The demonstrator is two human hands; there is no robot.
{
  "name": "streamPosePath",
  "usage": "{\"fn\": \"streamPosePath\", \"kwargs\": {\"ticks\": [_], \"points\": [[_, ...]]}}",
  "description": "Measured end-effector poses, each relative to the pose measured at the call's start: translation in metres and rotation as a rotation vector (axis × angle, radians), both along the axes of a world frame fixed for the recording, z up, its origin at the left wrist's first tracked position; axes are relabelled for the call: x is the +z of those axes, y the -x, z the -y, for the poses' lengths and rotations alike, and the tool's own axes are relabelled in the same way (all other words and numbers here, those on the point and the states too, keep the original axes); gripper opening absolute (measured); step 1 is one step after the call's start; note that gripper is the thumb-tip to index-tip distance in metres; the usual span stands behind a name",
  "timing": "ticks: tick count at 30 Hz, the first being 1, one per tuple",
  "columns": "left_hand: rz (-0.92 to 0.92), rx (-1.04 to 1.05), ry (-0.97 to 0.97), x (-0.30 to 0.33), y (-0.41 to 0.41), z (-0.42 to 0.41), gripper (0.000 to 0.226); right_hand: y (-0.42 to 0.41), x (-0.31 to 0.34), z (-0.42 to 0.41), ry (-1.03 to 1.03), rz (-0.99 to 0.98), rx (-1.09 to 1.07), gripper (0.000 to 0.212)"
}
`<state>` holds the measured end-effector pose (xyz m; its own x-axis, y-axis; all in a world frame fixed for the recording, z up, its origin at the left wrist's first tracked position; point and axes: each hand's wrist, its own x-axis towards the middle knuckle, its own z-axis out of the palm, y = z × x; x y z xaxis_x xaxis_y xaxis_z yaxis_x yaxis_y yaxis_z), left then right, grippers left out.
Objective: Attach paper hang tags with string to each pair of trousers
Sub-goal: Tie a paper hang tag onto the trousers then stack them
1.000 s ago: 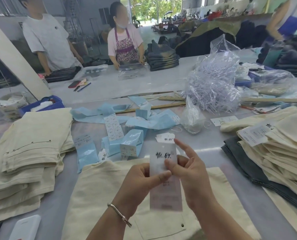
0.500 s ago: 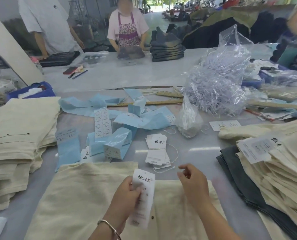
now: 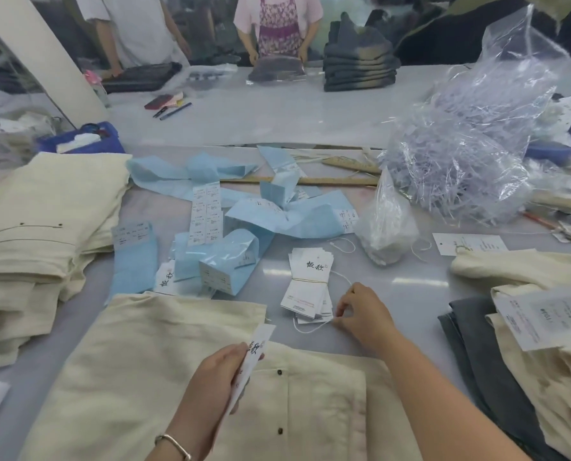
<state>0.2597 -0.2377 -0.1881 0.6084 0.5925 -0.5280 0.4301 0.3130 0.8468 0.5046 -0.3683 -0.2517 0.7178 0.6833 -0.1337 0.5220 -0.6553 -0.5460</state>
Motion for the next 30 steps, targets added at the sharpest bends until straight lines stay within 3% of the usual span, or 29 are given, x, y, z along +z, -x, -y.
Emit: {"fn": "streamPosePath", "kwargs": {"ticks": [5, 10, 12, 15, 18, 21, 27, 30], "points": [[-0.002, 0.039, 0.051, 0.0, 0.001, 0.002, 0.03, -0.006, 0.001, 0.009, -0.026, -0.073, -0.012, 0.018], [0.027, 0.018, -0.021, 0.005, 0.001, 0.011, 0.035, 0.001, 0.044, 0.023, -0.5, -0.424, -0.259, 0.011], [0.093, 0.014, -0.041, 0.015, 0.002, 0.015, 0.033, 0.014, 0.074, 0.027, -0.688, -0.561, -0.24, 0.012], [0.21, 0.018, -0.075, 0.028, 0.003, 0.017, 0.035, 0.045, 0.118, 0.03, -0.814, -0.601, -0.132, 0.014], [0.281, -0.01, -0.188, 0.043, 0.002, 0.019, 0.024, 0.083, 0.145, 0.025, -0.79, -0.553, -0.028, 0.014], [0.345, -0.072, -0.27, 0.054, 0.006, 0.021, 0.034, 0.119, 0.158, 0.018, -0.687, -0.435, 0.032, 0.016], [0.507, -0.271, -0.393, 0.071, 0.026, 0.014, 0.031, 0.164, 0.169, 0.004, -0.53, -0.013, -0.001, 0.011], [0.505, -0.322, -0.518, 0.076, 0.039, 0.009, 0.03, 0.181, 0.174, -0.001, -0.49, 0.067, -0.019, 0.004]]}}
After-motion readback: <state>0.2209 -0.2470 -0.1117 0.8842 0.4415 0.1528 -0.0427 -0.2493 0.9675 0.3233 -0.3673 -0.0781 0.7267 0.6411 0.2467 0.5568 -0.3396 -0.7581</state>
